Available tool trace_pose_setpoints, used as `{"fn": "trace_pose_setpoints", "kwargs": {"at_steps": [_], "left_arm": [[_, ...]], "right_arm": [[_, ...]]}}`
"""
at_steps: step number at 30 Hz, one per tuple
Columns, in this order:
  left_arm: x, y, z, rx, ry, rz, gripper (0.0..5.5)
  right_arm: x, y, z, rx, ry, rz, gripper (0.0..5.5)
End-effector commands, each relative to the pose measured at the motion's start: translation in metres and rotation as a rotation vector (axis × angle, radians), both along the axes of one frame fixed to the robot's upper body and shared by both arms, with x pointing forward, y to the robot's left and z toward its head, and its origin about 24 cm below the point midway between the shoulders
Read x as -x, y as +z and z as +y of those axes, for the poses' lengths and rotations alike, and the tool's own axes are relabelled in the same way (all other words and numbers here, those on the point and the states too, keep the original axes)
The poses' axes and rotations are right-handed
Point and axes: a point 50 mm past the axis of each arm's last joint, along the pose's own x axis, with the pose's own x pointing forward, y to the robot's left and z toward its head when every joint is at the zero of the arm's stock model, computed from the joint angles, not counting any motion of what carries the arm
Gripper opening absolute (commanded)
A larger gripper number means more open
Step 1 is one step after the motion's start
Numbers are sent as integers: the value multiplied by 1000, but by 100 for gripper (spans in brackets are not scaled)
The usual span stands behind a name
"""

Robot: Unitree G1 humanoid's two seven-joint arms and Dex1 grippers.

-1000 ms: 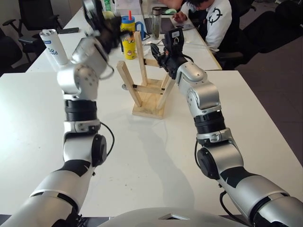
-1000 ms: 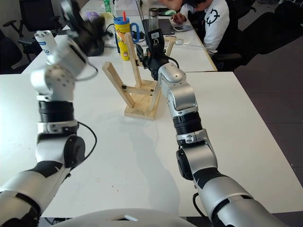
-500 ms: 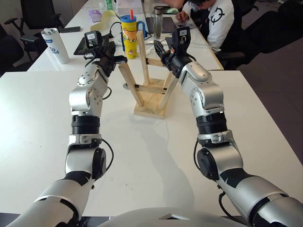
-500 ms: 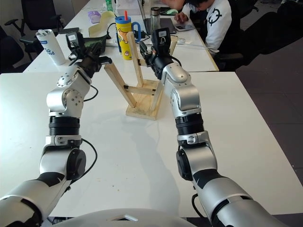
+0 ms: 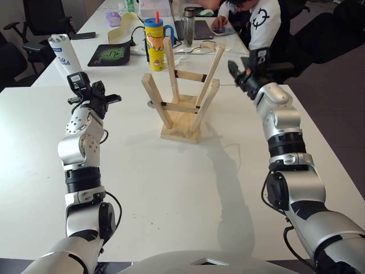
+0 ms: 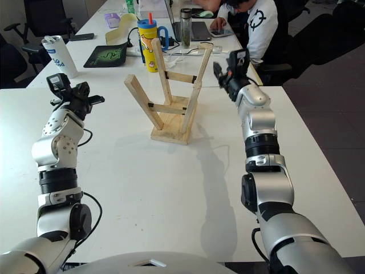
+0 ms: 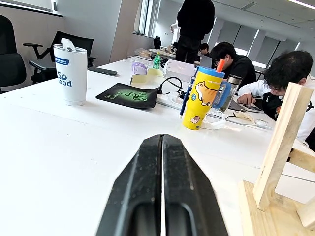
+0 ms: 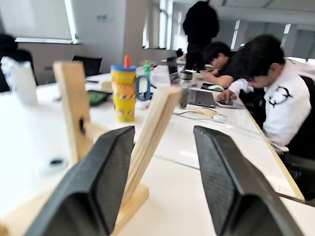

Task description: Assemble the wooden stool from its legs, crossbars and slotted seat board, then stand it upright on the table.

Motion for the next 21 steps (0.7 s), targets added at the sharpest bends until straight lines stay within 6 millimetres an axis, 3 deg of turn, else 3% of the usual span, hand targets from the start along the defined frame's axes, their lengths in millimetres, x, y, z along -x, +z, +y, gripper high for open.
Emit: {"fn": "trace_pose_setpoints", "kwargs": {"at_steps": [1,3,4,6,8,10,12,15,17,19,21], "left_arm": [[3,-3,1,2,7,17,0],[3,-1,0,31,1,15,0],[3,0,2,34,8,12,0],[6,5,13,51,45,-4,0],[8,7,24,49,81,-11,0],[10,4,32,38,103,1,0],[11,-2,35,28,114,20,0],[15,-8,36,28,124,39,0],[17,-10,34,34,124,40,0],[17,-11,32,35,122,36,0],[17,-9,30,36,120,28,0]], "right_arm": [[34,-35,41,13,509,82,222],[66,-46,54,45,826,164,222],[81,-40,61,36,962,179,222],[106,-8,83,-55,1177,134,222],[113,28,101,-178,1216,48,222],[96,49,102,-246,1054,-34,222],[80,70,91,-322,867,-108,222],[51,123,59,-449,493,-307,222],[18,143,22,-380,56,-380,222],[-9,126,-10,-187,-276,-304,222],[-22,95,-29,-6,-413,-190,222]]}}
